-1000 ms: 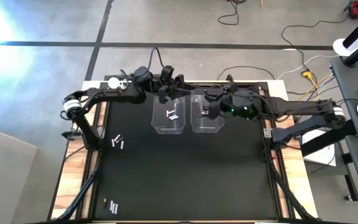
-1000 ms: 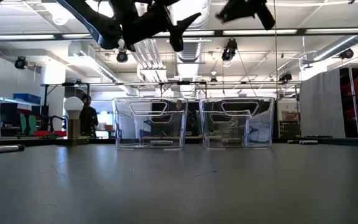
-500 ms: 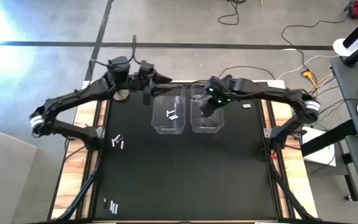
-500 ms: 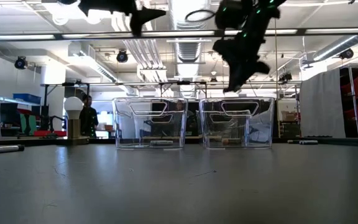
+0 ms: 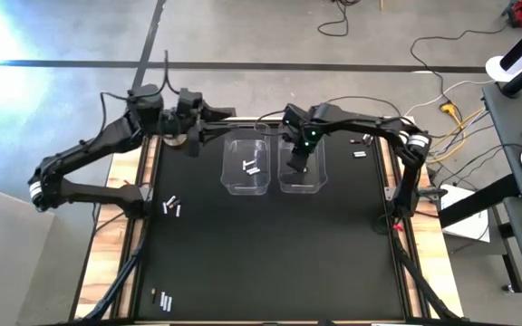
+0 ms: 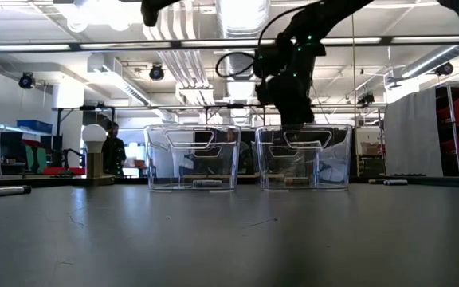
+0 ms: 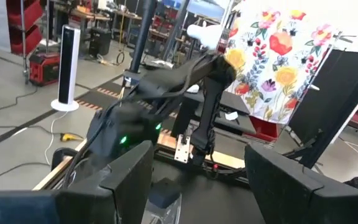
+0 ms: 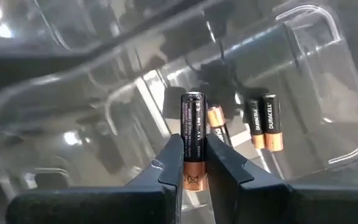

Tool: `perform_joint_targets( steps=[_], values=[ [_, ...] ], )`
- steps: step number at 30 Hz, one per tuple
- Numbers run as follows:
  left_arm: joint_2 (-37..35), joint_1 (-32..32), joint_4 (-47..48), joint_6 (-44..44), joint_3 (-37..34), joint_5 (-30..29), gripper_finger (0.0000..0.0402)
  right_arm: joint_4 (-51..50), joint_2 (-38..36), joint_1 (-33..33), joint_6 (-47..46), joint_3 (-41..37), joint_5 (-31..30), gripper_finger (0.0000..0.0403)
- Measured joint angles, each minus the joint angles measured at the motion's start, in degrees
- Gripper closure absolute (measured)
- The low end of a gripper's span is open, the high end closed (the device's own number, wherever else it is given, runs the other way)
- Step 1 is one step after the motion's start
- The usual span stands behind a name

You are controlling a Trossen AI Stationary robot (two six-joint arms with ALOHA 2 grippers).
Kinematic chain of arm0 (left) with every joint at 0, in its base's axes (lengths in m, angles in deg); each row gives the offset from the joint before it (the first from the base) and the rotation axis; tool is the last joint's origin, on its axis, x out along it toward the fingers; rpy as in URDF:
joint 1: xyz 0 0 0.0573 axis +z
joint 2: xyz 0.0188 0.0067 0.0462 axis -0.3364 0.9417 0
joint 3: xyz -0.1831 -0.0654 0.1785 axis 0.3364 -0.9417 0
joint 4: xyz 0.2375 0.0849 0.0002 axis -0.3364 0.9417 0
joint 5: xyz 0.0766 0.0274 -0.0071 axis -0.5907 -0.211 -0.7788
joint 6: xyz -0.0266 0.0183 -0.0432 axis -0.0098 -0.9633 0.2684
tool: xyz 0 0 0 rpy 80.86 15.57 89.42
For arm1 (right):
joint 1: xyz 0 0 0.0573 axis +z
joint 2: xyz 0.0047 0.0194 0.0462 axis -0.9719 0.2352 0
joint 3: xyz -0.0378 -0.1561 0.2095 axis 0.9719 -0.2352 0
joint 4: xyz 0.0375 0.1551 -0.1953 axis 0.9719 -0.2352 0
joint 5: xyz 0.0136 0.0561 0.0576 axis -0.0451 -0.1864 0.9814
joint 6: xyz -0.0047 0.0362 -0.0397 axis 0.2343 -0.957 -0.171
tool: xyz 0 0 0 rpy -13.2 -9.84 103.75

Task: Sort batteries
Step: Put the brown battery into the right transparent bin

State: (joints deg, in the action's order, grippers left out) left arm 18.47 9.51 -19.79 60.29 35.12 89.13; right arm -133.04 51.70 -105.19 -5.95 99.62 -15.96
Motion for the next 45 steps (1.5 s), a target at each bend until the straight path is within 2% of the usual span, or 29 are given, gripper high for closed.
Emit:
perform_joint_targets(
  steps=[6, 15, 24, 34, 38, 45],
  values=[
    [-2.3, 0.0, 0.4, -0.3, 0.0, 0.0, 0.0171, -0.9, 3.5, -1.2, 9.0, 0.0, -0.2, 0.0364],
    [-1.8, 0.0, 0.8, -2.4, 0.0, -0.1, 0.017, -1.2, 8.2, -1.3, 14.0, 0.0, -0.9, 0.0364],
    [-1.2, 0.0, 0.8, -1.9, 0.0, -0.2, 0.017, -0.9, 11.3, -1.2, 13.3, 0.0, -5.0, 0.036],
    [-1.1, 0.0, 0.8, -1.9, 0.0, -2.3, 0.017, 0.3, 11.3, -1.2, 13.1, 0.0, -5.1, 0.0347],
    [-1.1, 0.0, 0.8, -2.4, 0.0, -2.6, 0.017, 0.5, 11.3, -1.2, 11.8, 0.0, -6.0, 0.0324],
    [-1.3, 0.0, 0.4, -2.6, 0.0, -2.7, 0.017, -4.7, 7.1, -0.8, 7.1, 2.1, -6.6, 0.0245]
  ],
)
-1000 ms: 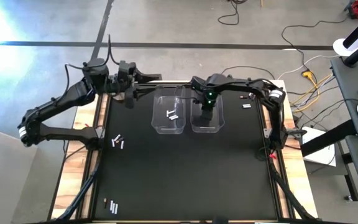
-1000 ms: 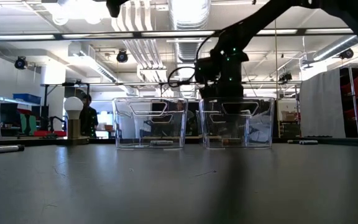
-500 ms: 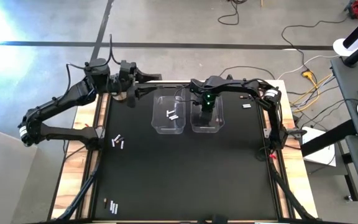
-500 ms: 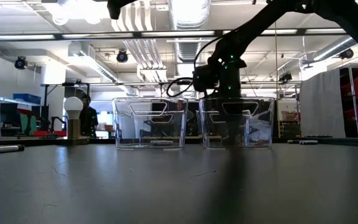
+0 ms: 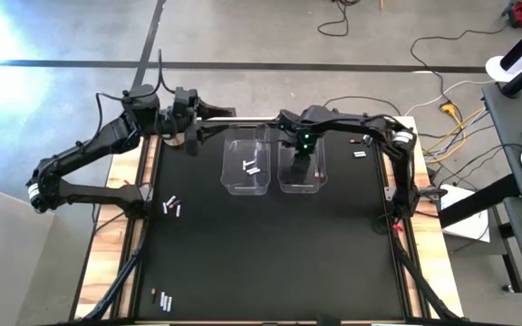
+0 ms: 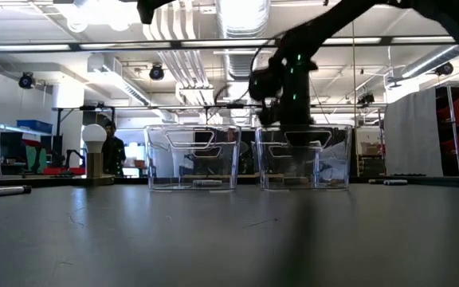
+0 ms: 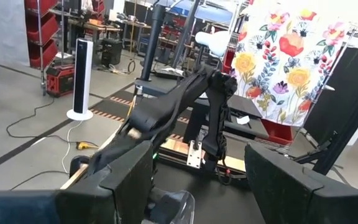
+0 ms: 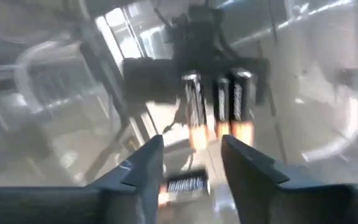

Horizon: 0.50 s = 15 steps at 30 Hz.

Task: Sort batteries
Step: Put the brown battery into the right transparent bin

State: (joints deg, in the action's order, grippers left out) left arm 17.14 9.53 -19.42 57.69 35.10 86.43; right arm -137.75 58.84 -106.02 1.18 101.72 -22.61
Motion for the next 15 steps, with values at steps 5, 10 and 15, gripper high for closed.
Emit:
perform_joint_targets(
  steps=[5, 10, 15],
  values=[
    [0.7, 0.0, -2.2, -0.8, 0.0, -0.4, 0.017, -2.9, -11.1, 0.0, -7.0, 0.1, -3.9, 0.0199],
    [1.9, 0.0, -6.3, -0.8, 0.0, -0.4, 0.017, -3.4, -23.7, -2.9, -23.1, -3.5, -14.2, 0.0179],
    [3.8, 0.0, -7.5, -2.3, 0.0, -0.4, 0.017, -2.9, -34.3, -6.9, -44.7, -12.0, -18.0, 0.0175]
  ],
)
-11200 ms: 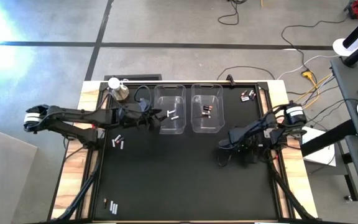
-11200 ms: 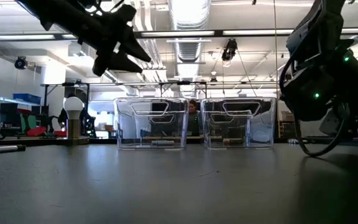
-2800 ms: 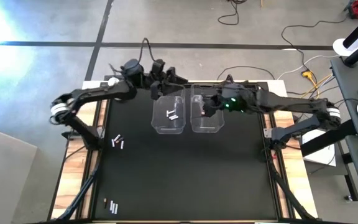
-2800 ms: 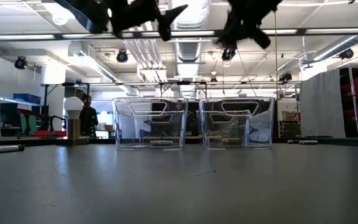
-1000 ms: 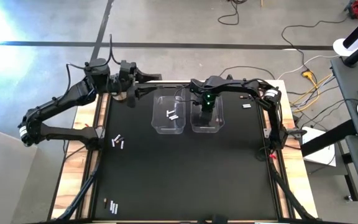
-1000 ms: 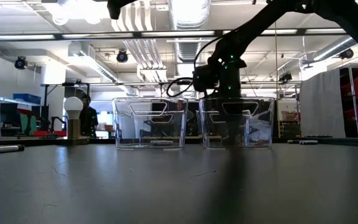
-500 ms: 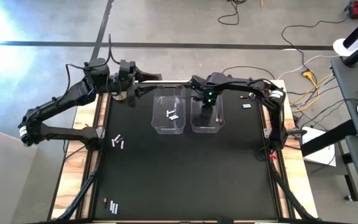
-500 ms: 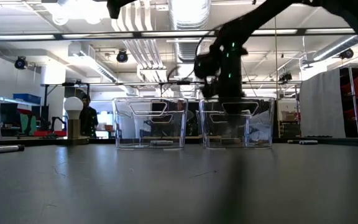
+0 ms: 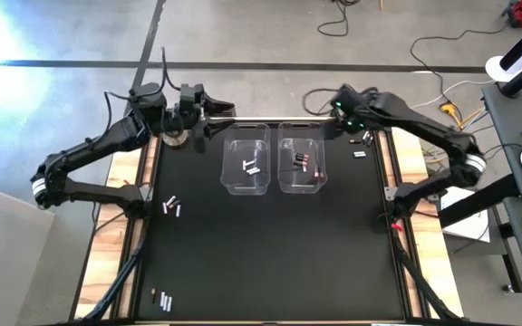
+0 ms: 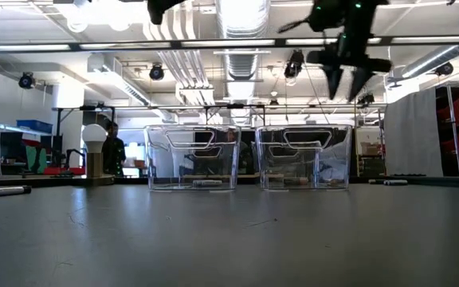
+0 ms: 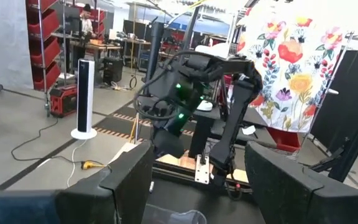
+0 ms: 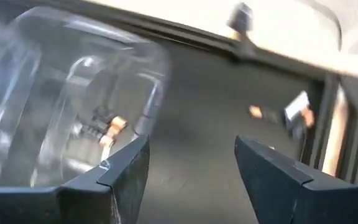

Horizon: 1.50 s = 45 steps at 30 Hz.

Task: Sort batteries
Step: Put the brown battery into the right transparent bin

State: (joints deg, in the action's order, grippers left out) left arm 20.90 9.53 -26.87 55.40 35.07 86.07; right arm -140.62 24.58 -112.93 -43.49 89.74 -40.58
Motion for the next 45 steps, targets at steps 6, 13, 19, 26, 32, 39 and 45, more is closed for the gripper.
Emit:
perform_joint_targets(
  steps=[6, 13, 19, 26, 32, 39, 45],
  values=[
    [2.9, 0.0, -1.8, -1.0, 0.0, 0.1, 0.017, 8.2, -7.4, -2.5, -25.3, -19.4, -4.7, 0.0183],
    [5.4, 0.0, -3.3, 0.4, 0.0, 3.6, 0.017, 26.8, -7.1, -4.2, -42.1, -34.1, -5.8, 0.0173],
    [5.9, 0.0, -3.1, 0.4, 0.0, 3.7, 0.017, 29.2, -0.5, -10.3, -51.6, -33.9, -7.1, 0.0178],
    [4.4, 0.0, 0.9, -0.3, 0.0, 3.7, 0.017, 33.8, 5.9, -15.3, -61.2, -32.7, -6.9, 0.0184],
    [2.5, 0.1, 4.0, -4.0, 0.0, 3.6, 0.017, 34.1, 12.6, -18.7, -62.2, -30.2, -5.8, 0.019],
    [2.1, 1.2, 5.8, -7.0, 0.0, 3.2, 0.017, 31.9, 18.8, -19.9, -60.4, -25.4, -5.9, 0.0232],
    [2.0, 3.3, 5.8, -8.2, 0.0, 3.1, 0.017, 26.5, 23.5, -19.9, -59.8, -21.5, -6.4, 0.0307]
  ],
)
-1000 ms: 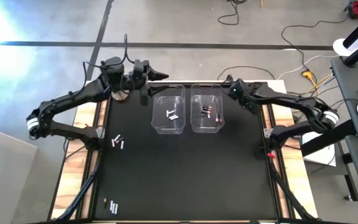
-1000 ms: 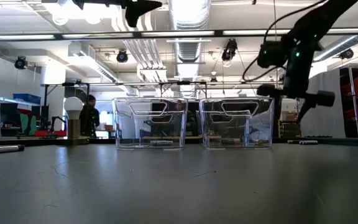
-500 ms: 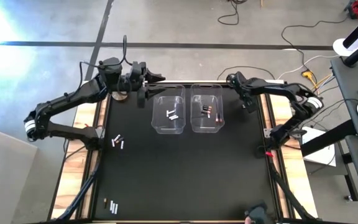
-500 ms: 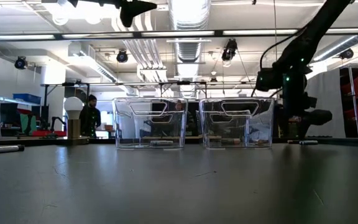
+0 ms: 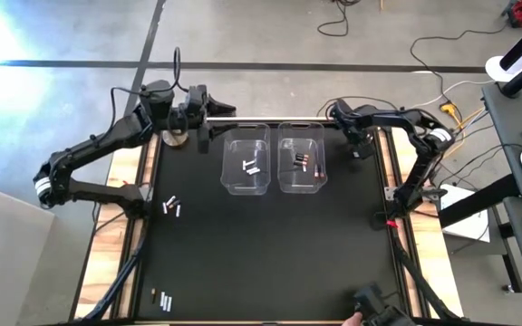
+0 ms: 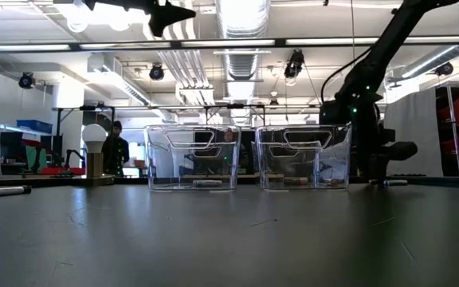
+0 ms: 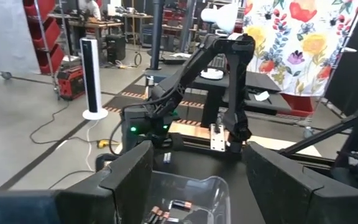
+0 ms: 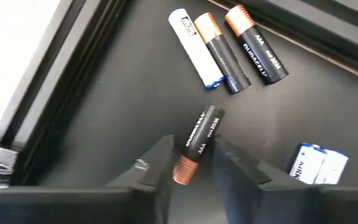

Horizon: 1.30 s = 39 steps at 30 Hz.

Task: Sort batteries
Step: Put the brown battery into the right transparent bin

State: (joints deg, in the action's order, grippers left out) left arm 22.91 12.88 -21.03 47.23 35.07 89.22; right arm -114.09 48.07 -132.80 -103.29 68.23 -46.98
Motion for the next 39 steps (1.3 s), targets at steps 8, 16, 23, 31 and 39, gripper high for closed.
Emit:
perform_joint_targets(
  steps=[8, 16, 23, 31, 39],
  values=[
    [-0.4, 2.4, 2.3, -0.4, 0.0, 0.0, 0.017, -0.1, 0.9, 0.1, 2.0, 0.3, 0.1, 0.0379],
    [-0.7, 3.4, 4.0, -0.5, 0.0, 0.0, 0.017, 0.9, -9.4, 0.2, 12.5, 0.6, -3.0, 0.0368],
    [-0.6, 3.4, 4.1, -0.4, 0.0, 0.0, 0.017, 4.8, -20.9, 3.6, 30.2, 2.6, -5.3, 0.0377],
    [0.5, 3.4, 4.0, -0.3, 0.0, 0.0, 0.017, 7.5, -24.3, 14.0, 71.4, 10.0, 8.3, 0.0378],
    [2.4, 3.4, 3.9, 0.4, 0.0, 0.0, 0.017, 7.0, -19.6, 24.5, 99.8, 12.9, 26.5, 0.0379]
  ],
)
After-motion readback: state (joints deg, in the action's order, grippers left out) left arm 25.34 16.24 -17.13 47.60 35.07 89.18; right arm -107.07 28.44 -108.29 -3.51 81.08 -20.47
